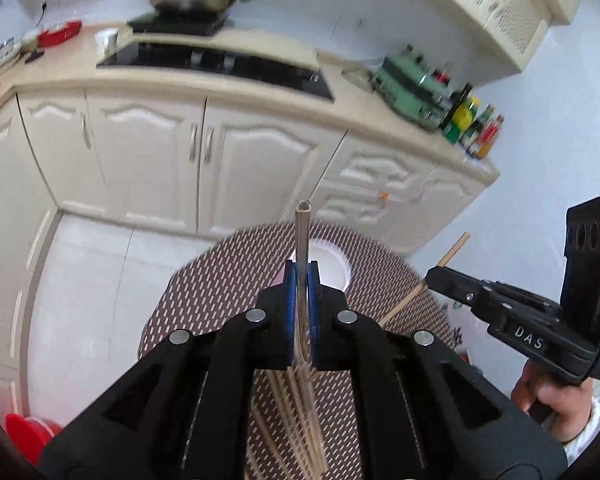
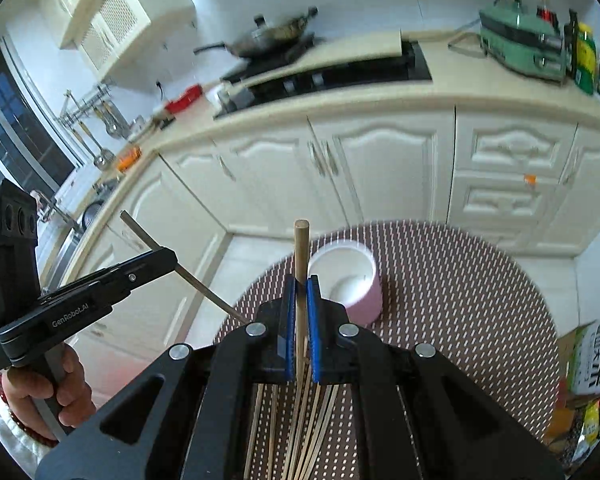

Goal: Organize utensils
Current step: 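Lift the left tool's stick over the pink cup while the right tool carries its stick there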

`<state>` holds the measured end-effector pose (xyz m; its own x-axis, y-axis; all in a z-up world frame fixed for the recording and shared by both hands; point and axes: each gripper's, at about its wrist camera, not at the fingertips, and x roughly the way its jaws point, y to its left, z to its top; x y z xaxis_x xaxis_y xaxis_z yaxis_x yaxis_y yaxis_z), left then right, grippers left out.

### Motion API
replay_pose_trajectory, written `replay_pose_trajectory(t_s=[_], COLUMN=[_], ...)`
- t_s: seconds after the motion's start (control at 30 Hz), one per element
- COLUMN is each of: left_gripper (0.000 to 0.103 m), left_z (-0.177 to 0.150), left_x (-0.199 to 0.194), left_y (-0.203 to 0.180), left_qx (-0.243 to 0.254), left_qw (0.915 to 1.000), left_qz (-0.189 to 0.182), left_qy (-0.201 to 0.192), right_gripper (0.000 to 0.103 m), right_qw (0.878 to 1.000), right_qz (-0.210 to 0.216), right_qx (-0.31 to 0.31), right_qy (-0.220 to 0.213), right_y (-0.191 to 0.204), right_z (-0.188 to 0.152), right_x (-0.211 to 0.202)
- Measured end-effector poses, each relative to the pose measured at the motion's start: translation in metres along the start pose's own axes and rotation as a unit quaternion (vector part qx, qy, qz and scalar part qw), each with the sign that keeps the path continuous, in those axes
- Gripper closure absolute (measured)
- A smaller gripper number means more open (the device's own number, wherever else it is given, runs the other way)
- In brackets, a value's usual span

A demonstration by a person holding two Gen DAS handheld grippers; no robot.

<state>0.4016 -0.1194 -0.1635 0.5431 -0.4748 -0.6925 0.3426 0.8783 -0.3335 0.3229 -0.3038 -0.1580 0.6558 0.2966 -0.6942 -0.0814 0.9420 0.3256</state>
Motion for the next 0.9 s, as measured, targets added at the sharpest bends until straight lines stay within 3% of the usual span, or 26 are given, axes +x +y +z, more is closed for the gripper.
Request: replay_pose_trajectory(t_s=[0.23, 0.4, 0.57, 0.9], left_gripper=[0.097, 0.097, 0.097, 0.097], left_z=[0.032, 0.046, 0.043, 0.013], left_x=[-0.02, -0.013, 0.013, 0.054], left_y=[-0.016, -0.019, -0.018, -0.008], left_qx=[-0.008, -0.015, -0.006, -0.007], left_qw=[0.9973, 0.9955, 0.9968, 0.9985], left_qz=[-0.013, -0.004, 0.023, 0.052], left_qy=[-0.072, -0.094, -0.077, -0.015], right_gripper=[0.098, 0.098, 0.098, 0.098], right_qw=[0.997, 0.995, 0.993, 0.999], right_qz=[-0.016, -0.024, -0.043, -0.029], right_qx=[-0.025, -0.036, -0.052, -0.012], right_qy=[-0.076, -0.092, -0.097, -0.045], right_y=[-0.003, -0.007, -0.01, -0.036], right_z=[0.035, 0.047, 0.044, 0.022], right_x=[-0.025, -0.019, -0.002, 0.032])
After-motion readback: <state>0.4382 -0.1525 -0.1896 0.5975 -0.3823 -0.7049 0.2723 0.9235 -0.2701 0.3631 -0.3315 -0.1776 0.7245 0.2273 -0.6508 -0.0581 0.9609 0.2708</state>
